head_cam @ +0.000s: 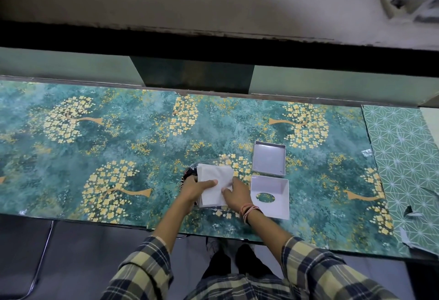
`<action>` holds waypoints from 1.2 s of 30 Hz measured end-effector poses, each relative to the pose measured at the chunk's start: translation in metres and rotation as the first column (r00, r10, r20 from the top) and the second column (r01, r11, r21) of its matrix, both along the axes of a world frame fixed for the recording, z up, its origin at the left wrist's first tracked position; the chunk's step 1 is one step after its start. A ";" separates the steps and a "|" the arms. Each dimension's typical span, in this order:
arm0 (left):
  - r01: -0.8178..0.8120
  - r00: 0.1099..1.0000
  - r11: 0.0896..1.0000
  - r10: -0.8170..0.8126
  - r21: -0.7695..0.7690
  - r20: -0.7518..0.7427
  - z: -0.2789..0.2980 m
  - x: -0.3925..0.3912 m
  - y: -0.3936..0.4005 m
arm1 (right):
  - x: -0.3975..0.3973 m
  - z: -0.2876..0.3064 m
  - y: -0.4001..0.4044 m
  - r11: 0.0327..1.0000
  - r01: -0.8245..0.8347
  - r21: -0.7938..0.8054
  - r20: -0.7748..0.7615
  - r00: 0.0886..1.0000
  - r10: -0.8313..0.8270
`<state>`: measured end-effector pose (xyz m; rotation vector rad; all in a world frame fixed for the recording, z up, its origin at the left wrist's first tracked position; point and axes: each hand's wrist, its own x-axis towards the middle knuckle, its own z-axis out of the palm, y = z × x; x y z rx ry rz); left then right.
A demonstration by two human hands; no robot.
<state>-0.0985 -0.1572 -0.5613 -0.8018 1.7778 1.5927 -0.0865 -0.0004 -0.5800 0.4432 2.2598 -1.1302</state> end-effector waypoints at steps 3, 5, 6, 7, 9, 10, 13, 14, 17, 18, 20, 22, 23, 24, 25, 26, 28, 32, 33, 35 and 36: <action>-0.079 0.997 0.995 0.080 0.066 -0.014 0.004 0.003 -0.006 | -0.003 0.011 0.001 0.993 0.079 -0.085 0.016 0.997 -0.078; -0.095 0.995 0.985 0.100 0.144 -0.028 0.008 0.003 -0.013 | -0.007 0.022 0.005 0.968 0.206 -0.145 -0.019 0.977 -0.211; -0.098 0.993 0.976 0.110 0.196 -0.047 0.010 0.005 -0.016 | -0.008 0.028 0.008 0.949 0.264 -0.173 -0.033 0.961 -0.273; -0.101 0.991 0.963 0.118 0.249 -0.057 0.013 0.007 -0.019 | -0.011 0.033 0.011 0.917 0.331 -0.222 -0.020 0.939 -0.344; -0.081 0.993 0.937 0.105 0.339 -0.054 0.022 0.010 -0.019 | -0.016 0.036 0.018 0.796 0.474 -0.376 0.117 0.877 -0.467; -0.063 0.995 0.925 0.089 0.374 -0.051 0.025 0.012 -0.018 | -0.018 0.041 0.021 0.717 0.532 -0.451 0.212 0.844 -0.493; -0.023 0.997 0.904 0.050 0.427 -0.051 0.034 0.014 -0.007 | -0.021 0.050 0.034 0.609 0.582 -0.539 0.350 0.813 -0.466; -0.010 0.998 0.905 0.036 0.425 -0.054 0.036 0.014 -0.002 | -0.020 0.050 0.038 0.613 0.569 -0.548 0.352 0.822 -0.448; 0.057 0.996 0.918 -0.027 0.392 -0.081 0.039 0.014 0.012 | -0.015 0.055 0.044 0.637 0.535 -0.555 0.315 0.844 -0.434; 0.084 0.994 0.924 -0.051 0.373 -0.097 0.039 0.013 0.017 | -0.012 0.056 0.047 0.647 0.519 -0.559 0.296 0.853 -0.430; 0.139 0.987 0.930 -0.104 0.339 -0.122 0.038 0.014 0.026 | -0.008 0.056 0.052 0.660 0.495 -0.565 0.259 0.866 -0.428; 0.196 0.977 0.928 -0.159 0.318 -0.140 0.040 0.014 0.034 | -0.003 0.058 0.059 0.669 0.483 -0.566 0.239 0.872 -0.427; 0.227 0.971 0.924 -0.190 0.309 -0.145 0.040 0.015 0.038 | -0.001 0.057 0.063 0.670 0.486 -0.561 0.244 0.871 -0.427; 0.260 0.963 0.920 -0.224 0.293 -0.151 0.039 0.015 0.041 | 0.001 0.057 0.067 0.671 0.493 -0.554 0.247 0.867 -0.433; 0.288 0.955 0.917 -0.254 0.275 -0.155 0.038 0.015 0.044 | 0.004 0.058 0.071 0.668 0.501 -0.550 0.242 0.861 -0.447; 0.305 0.949 0.917 -0.272 0.256 -0.157 0.037 0.016 0.048 | 0.007 0.059 0.075 0.673 0.502 -0.544 0.232 0.860 -0.454; 0.304 0.949 0.931 -0.277 0.202 -0.151 0.035 0.018 0.055 | 0.014 0.057 0.085 0.702 0.486 -0.521 0.200 0.869 -0.453; 0.280 0.958 0.946 -0.265 0.163 -0.109 0.026 0.022 0.069 | 0.033 0.045 0.116 0.726 0.465 -0.507 0.172 0.880 -0.444; 0.275 0.961 0.944 -0.261 0.182 -0.095 0.024 0.023 0.072 | 0.038 0.045 0.123 0.709 0.477 -0.520 0.185 0.873 -0.451; 0.272 0.962 0.937 -0.264 0.217 -0.067 0.019 0.023 0.078 | 0.046 0.048 0.136 0.692 0.490 -0.530 0.212 0.867 -0.451; 0.279 0.960 0.933 -0.273 0.225 -0.058 0.019 0.023 0.082 | 0.048 0.050 0.141 0.708 0.485 -0.513 0.224 0.872 -0.435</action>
